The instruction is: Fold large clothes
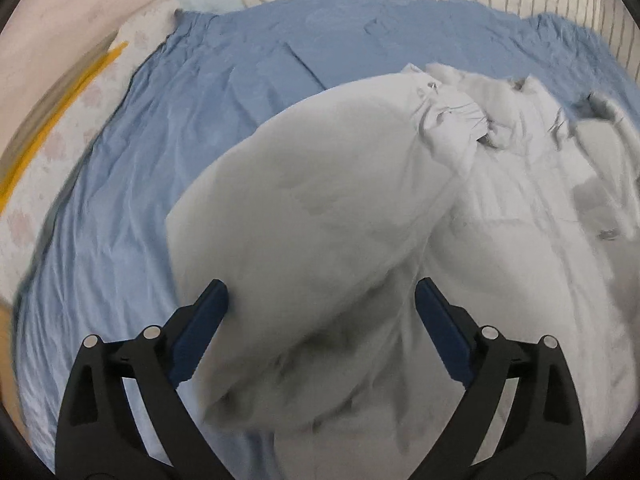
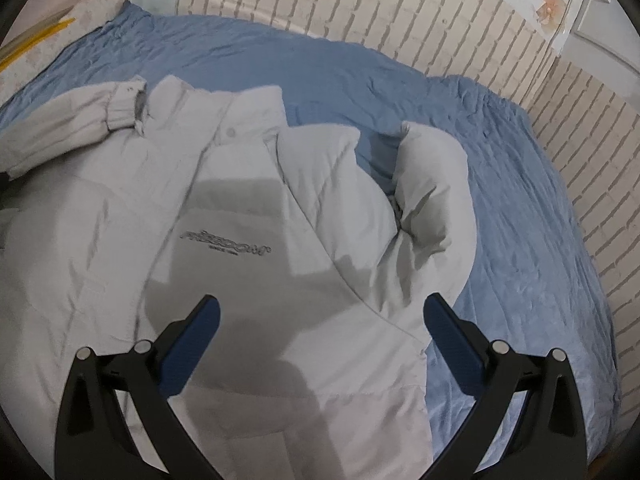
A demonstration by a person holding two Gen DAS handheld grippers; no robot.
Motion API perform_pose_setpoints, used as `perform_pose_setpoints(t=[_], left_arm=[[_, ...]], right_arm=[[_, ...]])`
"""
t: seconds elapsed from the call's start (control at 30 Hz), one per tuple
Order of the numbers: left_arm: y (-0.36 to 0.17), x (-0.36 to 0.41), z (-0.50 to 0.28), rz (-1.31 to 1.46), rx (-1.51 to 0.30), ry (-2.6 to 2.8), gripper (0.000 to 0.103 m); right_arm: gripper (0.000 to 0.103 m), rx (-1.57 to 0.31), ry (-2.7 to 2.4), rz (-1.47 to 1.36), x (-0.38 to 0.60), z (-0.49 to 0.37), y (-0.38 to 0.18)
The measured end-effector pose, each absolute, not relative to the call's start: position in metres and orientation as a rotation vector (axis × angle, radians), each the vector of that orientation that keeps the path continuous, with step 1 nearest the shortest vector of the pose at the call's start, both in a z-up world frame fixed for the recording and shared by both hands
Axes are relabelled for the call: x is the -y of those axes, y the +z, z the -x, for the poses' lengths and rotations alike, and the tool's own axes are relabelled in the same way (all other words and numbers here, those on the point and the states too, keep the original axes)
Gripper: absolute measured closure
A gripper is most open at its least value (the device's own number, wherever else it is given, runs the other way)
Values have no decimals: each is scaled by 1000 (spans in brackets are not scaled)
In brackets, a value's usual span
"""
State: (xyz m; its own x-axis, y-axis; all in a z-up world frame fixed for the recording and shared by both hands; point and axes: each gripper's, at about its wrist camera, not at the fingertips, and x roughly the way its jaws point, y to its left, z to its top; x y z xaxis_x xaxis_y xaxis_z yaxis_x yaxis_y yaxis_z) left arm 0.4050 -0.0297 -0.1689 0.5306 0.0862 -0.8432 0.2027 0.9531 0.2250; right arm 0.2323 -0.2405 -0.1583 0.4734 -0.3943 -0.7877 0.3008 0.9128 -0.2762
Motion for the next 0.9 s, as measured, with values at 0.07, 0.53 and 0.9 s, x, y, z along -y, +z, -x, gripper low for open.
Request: perform_pose_setpoints(t=[0.07,0.53,0.9], left_arm=[[-176,42,-422,-359,-997,-60,9],[-179,57,-394,-277,-1074,-282,82],[-170,80,-325,-396,-1040,-273,9]], right_arm=[[2,-1003,-432,102,245,-237,-163],[2,-1066,-453,89,253,-220,-193],[2,-1045,-447,14,245,-203,-172]])
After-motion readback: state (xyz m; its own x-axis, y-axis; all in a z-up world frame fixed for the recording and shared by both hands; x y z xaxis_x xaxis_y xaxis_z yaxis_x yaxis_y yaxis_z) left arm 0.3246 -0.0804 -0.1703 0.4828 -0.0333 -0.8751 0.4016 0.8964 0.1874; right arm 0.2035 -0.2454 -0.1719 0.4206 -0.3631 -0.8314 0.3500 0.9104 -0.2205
